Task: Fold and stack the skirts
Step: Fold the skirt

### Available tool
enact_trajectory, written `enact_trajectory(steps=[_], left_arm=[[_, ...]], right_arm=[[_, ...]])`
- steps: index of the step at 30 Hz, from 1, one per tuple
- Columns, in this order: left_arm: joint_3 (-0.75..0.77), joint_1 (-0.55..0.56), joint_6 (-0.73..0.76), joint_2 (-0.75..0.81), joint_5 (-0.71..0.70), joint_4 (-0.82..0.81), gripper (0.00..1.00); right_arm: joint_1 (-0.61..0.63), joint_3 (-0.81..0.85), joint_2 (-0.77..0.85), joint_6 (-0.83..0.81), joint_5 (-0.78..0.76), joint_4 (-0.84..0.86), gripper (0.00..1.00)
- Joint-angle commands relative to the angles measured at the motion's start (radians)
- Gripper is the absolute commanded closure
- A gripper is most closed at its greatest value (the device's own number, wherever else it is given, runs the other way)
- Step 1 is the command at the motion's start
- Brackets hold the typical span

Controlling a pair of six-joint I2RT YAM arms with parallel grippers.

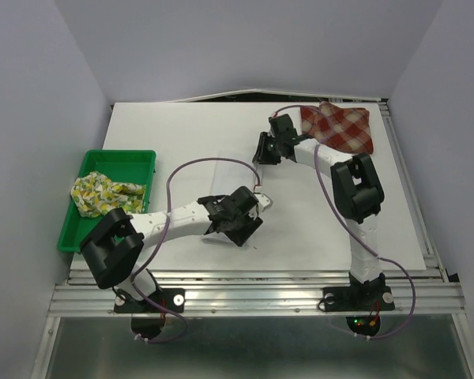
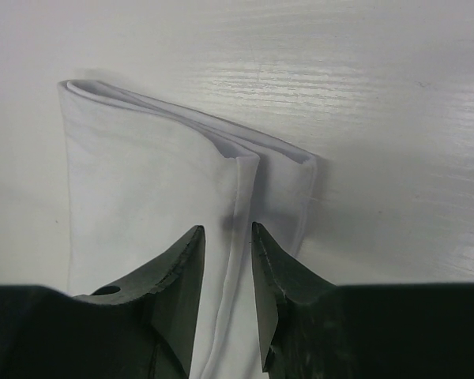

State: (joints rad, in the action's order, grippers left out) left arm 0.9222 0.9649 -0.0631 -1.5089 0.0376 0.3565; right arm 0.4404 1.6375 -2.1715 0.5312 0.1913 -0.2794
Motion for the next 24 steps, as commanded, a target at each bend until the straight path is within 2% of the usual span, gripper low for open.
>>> enact_trajectory(steps=[1,4,7,8,10,11,15,18,24], left_arm=[[0.024,0.001,-0.009,-0.028,0.002,-0.001,0.46],[0.035,0.000,-0.007,-0.050,-0.021,0.004,0.50],[0.043,-0.023,-0.010,-0.068,-0.021,0.006,0.62],[0.044,-0.028,-0.010,-0.068,-0.013,0.006,0.69],[0.040,-0.038,-0.009,-0.062,-0.007,0.006,0.76],[0.037,-0.038,-0.007,-0.054,-0.004,0.006,0.83],[0.040,-0.038,-0.003,-0.017,-0.008,0.009,0.99],[0.029,-0.038,0.006,0.012,-0.018,0.006,1.00],[0.009,-0.037,0.011,0.110,-0.027,0.010,1.00]], right_arm=[[0.004,0.044,-0.005,-0.002,-0.027,0.023,0.65],[0.004,0.048,-0.010,0.000,-0.027,0.022,0.66],[0.004,0.053,-0.019,-0.008,-0.029,0.022,0.67],[0.004,0.053,-0.020,-0.008,-0.029,0.020,0.69],[0.004,0.054,-0.022,-0.008,-0.029,0.022,0.70],[0.004,0.053,-0.022,-0.008,-0.026,0.023,0.75],[0.004,0.058,-0.017,-0.008,-0.016,0.026,0.86],[0.004,0.070,-0.016,-0.011,-0.007,0.026,0.99],[0.004,0.096,0.010,-0.017,-0.003,0.049,0.99]])
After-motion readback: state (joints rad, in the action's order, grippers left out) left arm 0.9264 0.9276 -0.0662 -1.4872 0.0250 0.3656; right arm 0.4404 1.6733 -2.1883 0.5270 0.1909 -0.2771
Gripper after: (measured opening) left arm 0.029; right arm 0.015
